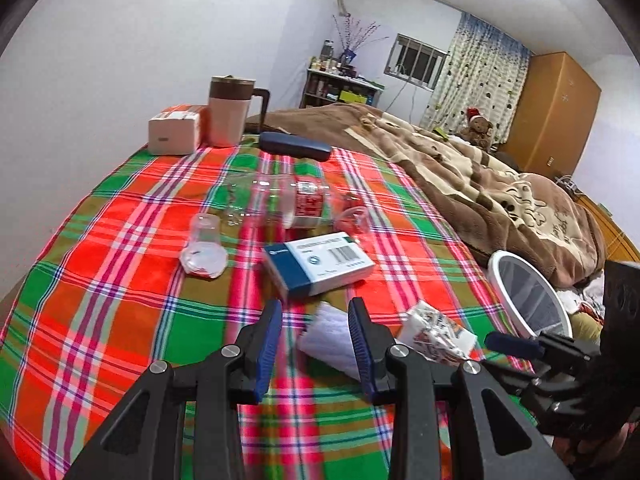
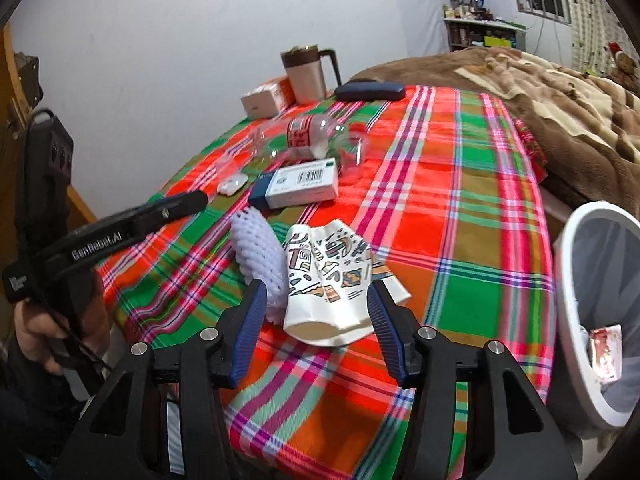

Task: Collect trash
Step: 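Grasp the blue-white medicine box with the left tool while the right tool grasps the printed paper cup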

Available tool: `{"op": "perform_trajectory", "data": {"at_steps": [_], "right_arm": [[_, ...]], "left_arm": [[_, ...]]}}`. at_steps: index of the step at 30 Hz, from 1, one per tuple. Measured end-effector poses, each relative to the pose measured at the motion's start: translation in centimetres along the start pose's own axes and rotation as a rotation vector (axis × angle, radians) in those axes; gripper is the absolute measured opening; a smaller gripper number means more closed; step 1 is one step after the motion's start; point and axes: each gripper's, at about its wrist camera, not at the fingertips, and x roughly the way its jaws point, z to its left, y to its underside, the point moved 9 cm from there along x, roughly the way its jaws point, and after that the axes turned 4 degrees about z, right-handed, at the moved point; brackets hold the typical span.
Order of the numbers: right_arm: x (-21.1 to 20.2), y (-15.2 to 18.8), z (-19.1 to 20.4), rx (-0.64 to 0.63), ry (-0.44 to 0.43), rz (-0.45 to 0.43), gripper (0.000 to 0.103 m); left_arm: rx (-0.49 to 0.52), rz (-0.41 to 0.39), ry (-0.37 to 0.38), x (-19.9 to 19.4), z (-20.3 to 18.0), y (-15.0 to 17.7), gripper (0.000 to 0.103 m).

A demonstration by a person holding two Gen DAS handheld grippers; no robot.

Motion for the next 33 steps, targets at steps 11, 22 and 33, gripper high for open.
{"op": "perform_trajectory", "data": {"at_steps": [11,22,33], "right_arm": [[1.1,-0.3,-1.2,0.030,0.046,0.021,0.025],[1.4,-1.2,-2.9,0.073,0.051,0.014,0.024],[1.6,-1.3,-3.8,0.089,0.039,0.020,0.024]], "left_arm": [[0.030,0.044,-0.012,3.2,1.3,-1.8,0.034],[0.163,0.092,0.019,7.6,0.6,-3.9,0.055],[0.286,0.178,0.105,10.8,-1.1,-3.6,0.067]]}}
